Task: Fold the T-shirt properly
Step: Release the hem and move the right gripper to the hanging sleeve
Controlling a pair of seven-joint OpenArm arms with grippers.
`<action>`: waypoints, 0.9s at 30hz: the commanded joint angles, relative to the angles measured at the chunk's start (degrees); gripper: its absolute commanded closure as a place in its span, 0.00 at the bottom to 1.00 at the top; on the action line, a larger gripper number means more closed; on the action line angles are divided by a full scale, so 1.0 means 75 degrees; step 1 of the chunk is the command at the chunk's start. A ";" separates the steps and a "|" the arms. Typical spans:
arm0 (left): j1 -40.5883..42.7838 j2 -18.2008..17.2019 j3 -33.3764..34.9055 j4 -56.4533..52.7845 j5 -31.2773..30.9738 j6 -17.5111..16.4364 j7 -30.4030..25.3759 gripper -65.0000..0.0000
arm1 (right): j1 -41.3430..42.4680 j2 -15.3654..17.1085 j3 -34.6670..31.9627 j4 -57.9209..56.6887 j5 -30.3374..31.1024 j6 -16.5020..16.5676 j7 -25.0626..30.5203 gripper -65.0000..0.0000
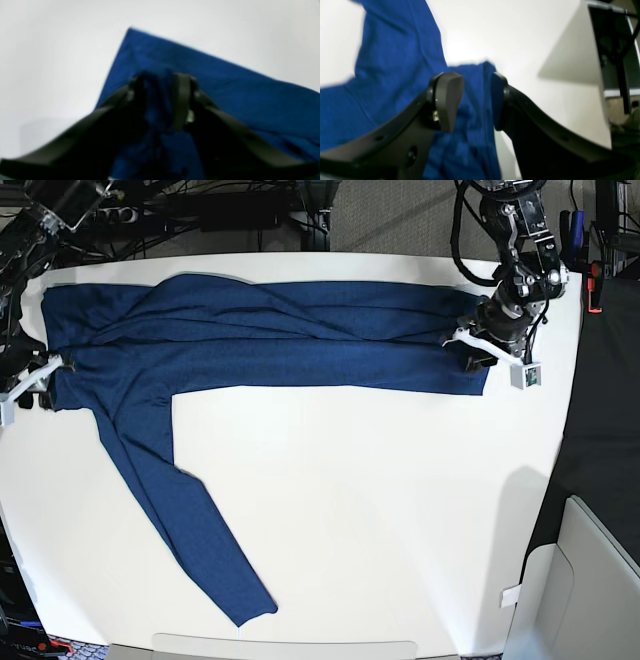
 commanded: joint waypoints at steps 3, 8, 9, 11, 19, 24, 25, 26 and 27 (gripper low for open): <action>-0.0218 -0.0054 -0.0221 0.0144 -0.0074 -0.0022 -0.0190 0.58 | 0.0730 0.0113 -0.0010 -0.0181 -0.0359 0.0001 0.0185 0.64; -0.0382 -0.0043 -0.0456 0.0214 -0.0085 -0.0022 -0.0190 0.55 | 0.1621 0.0043 -0.0068 -0.0709 -0.0500 0.0001 0.0185 0.64; -0.0440 -0.0043 -0.0514 0.0249 -0.0085 -0.0022 -0.0190 0.55 | 0.1820 0.0055 -0.0185 -0.0943 -0.0511 0.0001 0.0196 0.64; -0.0569 -0.0031 -0.0538 0.0320 -0.0109 -0.0022 -0.0190 0.55 | 0.2195 0.0067 -0.0514 -0.1470 -0.0675 0.0001 0.0196 0.63; -0.1108 0.0145 -0.0503 0.0648 -0.0121 -0.0022 -0.0190 0.55 | 0.3355 -0.0379 -0.2389 -0.3088 -0.2938 0.0001 0.1486 0.45; -0.1214 0.0274 -0.0503 0.0660 -0.0121 -0.0022 -0.0155 0.55 | 0.4035 -0.0461 -0.3081 -0.4295 -0.3313 0.0001 0.2189 0.31; -0.1214 0.0286 -0.0479 0.0660 -0.0121 -0.0022 -0.0155 0.55 | 0.4141 -0.0461 -0.3116 -0.4471 -0.3325 0.0001 0.2377 0.31; -0.1214 0.0286 -0.0479 0.0660 -0.0121 -0.0022 -0.0155 0.55 | 0.4246 -0.0461 -0.3116 -0.4682 -0.3325 0.0001 0.2541 0.31; -0.1214 0.0286 -0.0468 0.0660 -0.0121 -0.0022 -0.0155 0.55 | 0.4352 -0.0461 -0.3104 -0.4917 -0.3325 0.0001 0.2705 0.31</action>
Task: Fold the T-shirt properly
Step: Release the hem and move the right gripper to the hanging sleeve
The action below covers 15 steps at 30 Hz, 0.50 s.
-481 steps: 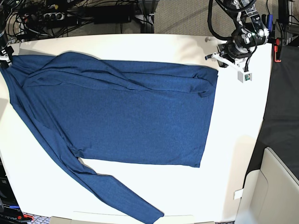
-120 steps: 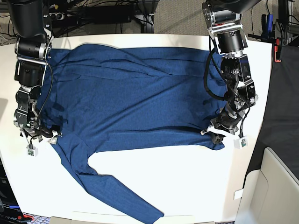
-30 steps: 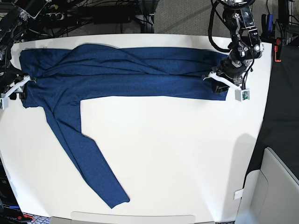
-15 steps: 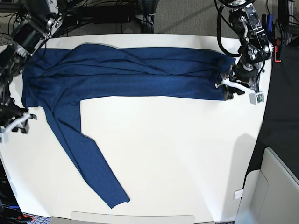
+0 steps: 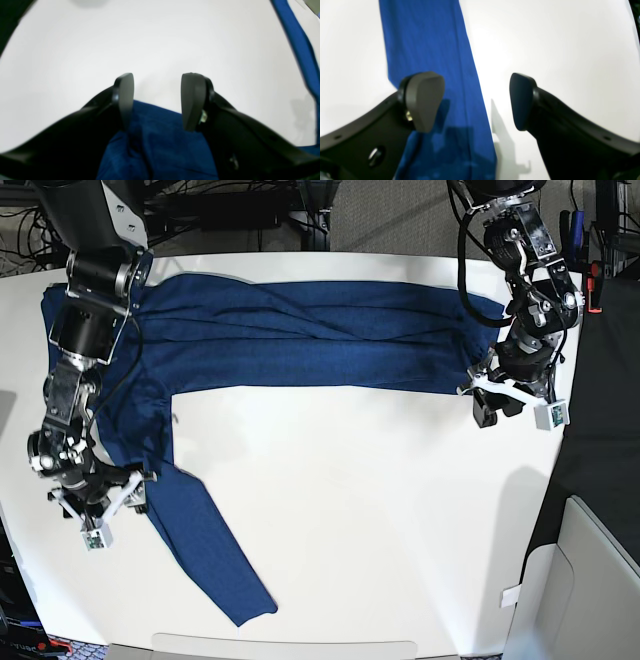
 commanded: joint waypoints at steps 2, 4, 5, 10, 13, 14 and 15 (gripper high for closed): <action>-0.0080 -0.0047 0.0028 0.0158 -0.0094 -0.0054 -0.0158 0.55 | 0.0477 0.0151 0.0017 -0.0414 0.0038 -0.0084 0.0565 0.31; -0.0069 -0.0047 0.0028 0.0158 -0.0094 -0.0054 -0.0158 0.55 | 0.0688 0.0222 0.0005 -0.0977 0.0038 -0.0401 0.0975 0.31; -0.0069 -0.0047 0.0028 0.0158 -0.0094 -0.0054 -0.0158 0.55 | 0.0758 0.0315 -0.0018 -0.1211 0.0038 -0.0541 0.1128 0.31; -0.0057 -0.0047 0.0016 0.0158 -0.0094 -0.0054 -0.0158 0.55 | 0.0958 0.0374 -0.0018 -0.2079 0.0038 -0.0694 0.1667 0.31; -0.0057 -0.0047 0.0028 0.0158 -0.0106 -0.0054 -0.0158 0.55 | 0.0958 0.0374 -0.0030 -0.2536 0.0038 -0.0740 0.2030 0.31; -0.0057 -0.0047 0.0028 0.0158 -0.0106 -0.0054 -0.0158 0.55 | 0.0958 0.0374 -0.0030 -0.2712 0.0038 -0.0811 0.2136 0.31; -0.0057 -0.0047 0.0028 0.0158 -0.0106 -0.0054 -0.0158 0.55 | 0.0958 0.0374 -0.0030 -0.2958 0.0038 -0.0869 0.2218 0.31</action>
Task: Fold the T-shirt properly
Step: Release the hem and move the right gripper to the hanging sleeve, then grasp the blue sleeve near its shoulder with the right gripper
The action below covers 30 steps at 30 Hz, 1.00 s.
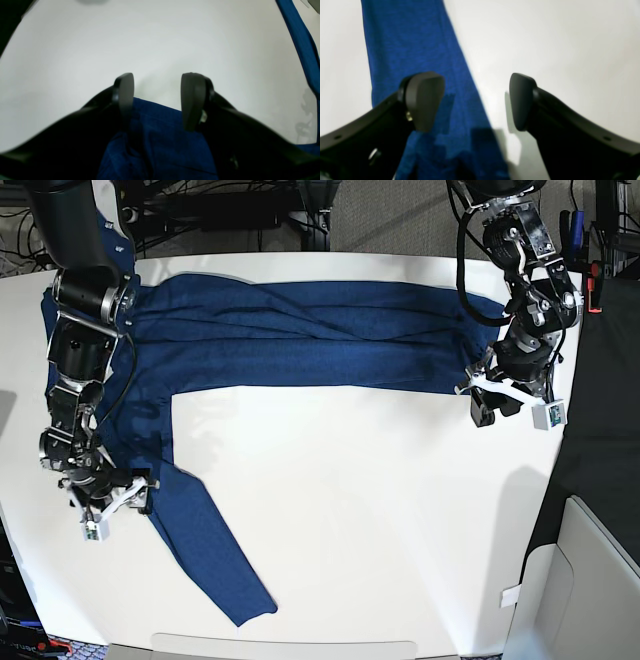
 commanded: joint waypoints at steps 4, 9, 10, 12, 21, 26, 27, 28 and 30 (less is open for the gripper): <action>-0.0104 -0.0052 0.0002 0.0158 -0.0100 -0.0054 -0.0158 0.55 | 0.0235 0.0106 0.0011 -0.0507 0.0047 -0.0150 0.0456 0.31; -0.0104 -0.0052 0.0002 0.0158 -0.0100 -0.0054 -0.0182 0.55 | 0.0071 0.0106 -0.0001 -0.0578 0.0047 -0.0303 0.0526 0.33; -0.0104 -0.0052 0.0002 0.0158 -0.0100 -0.0054 -0.0182 0.55 | 0.0059 0.0094 -0.0001 -0.0601 0.0047 -0.0268 0.0515 0.36; -0.0104 -0.0052 0.0002 0.0158 -0.0100 -0.0054 -0.0182 0.55 | 0.0059 0.0059 -0.0001 -0.0601 0.0094 -0.0244 0.0210 0.50; -0.0092 -0.0041 0.0002 0.0158 -0.0100 -0.0054 -0.0182 0.55 | 0.0024 -0.0457 0.0035 0.0079 0.0258 0.1034 -0.0634 0.94; -0.0057 -0.0041 -0.0045 0.0158 -0.0100 -0.0054 -0.0193 0.55 | -0.0574 -0.0586 0.0046 0.1978 0.1383 0.1532 -0.1853 0.95; -0.0057 -0.0041 -0.0045 0.0158 -0.0100 -0.0054 -0.0193 0.55 | -0.0726 -0.0597 0.0023 0.2400 0.1688 0.1532 -0.2099 0.95; -0.0057 -0.0041 -0.0045 0.0170 -0.0100 -0.0054 -0.0193 0.55 | -0.0914 -0.0597 0.0023 0.2892 0.2098 0.1532 -0.2474 0.95; -0.0057 -0.0041 -0.0045 0.0170 -0.0100 -0.0054 -0.0193 0.55 | -0.1230 -0.0597 0.0011 0.3724 0.2814 0.1532 -0.3189 0.95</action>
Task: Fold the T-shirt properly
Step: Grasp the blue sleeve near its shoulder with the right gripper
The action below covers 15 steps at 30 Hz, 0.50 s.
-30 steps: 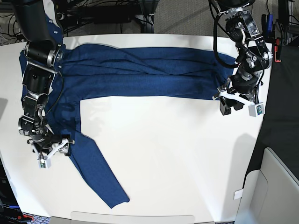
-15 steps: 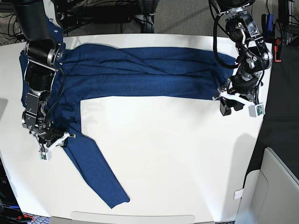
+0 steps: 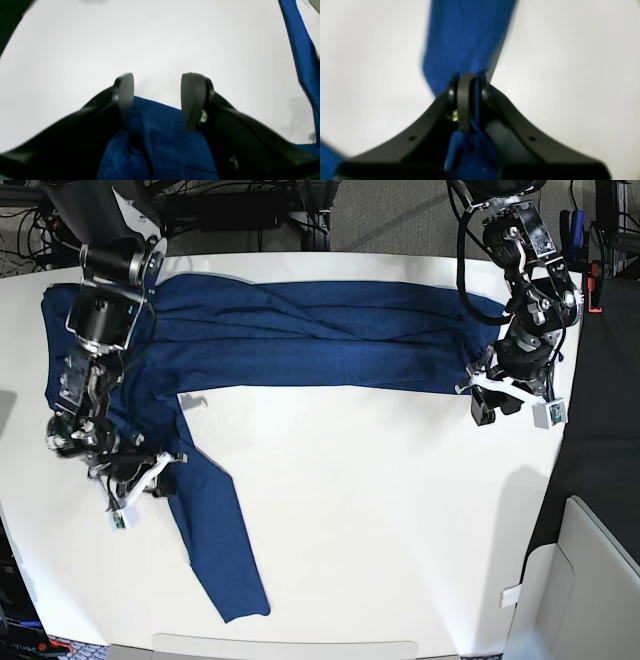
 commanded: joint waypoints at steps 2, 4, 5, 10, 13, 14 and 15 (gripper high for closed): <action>-0.0083 -0.0046 -0.0016 0.0170 -0.0103 -0.0054 -0.0184 0.55 | -0.0087 0.0029 -0.0015 0.0838 0.0821 0.0075 -0.0729 0.94; -0.0083 -0.0046 -0.0016 0.0170 -0.0103 -0.0054 -0.0196 0.55 | -0.0380 0.0029 -0.0015 0.1482 0.1548 0.0075 -0.1444 0.94; -0.0083 -0.0046 0.0007 0.0170 -0.0103 -0.0054 -0.0196 0.55 | -0.0509 0.0029 -0.0015 0.1728 0.1865 0.0075 -0.1701 0.94; -0.0083 -0.0046 0.0031 0.0158 -0.0103 -0.0054 -0.0196 0.55 | -0.1399 0.0182 -0.0015 0.2373 0.3482 0.0075 -0.2440 0.94; -0.0071 -0.0046 -0.0016 0.0158 -0.0103 -0.0054 -0.0196 0.55 | -0.2032 0.0158 -0.0027 0.2654 0.4455 0.0075 -0.2698 0.94; -0.0071 -0.0046 -0.0016 0.0158 -0.0103 -0.0054 -0.0196 0.55 | -0.2185 0.0146 -0.0027 0.2736 0.4701 0.0075 -0.2780 0.94; -0.0071 -0.0046 -0.0016 0.0158 -0.0103 -0.0054 -0.0196 0.55 | -0.2337 0.0146 -0.0027 0.2818 0.4936 0.0075 -0.2850 0.94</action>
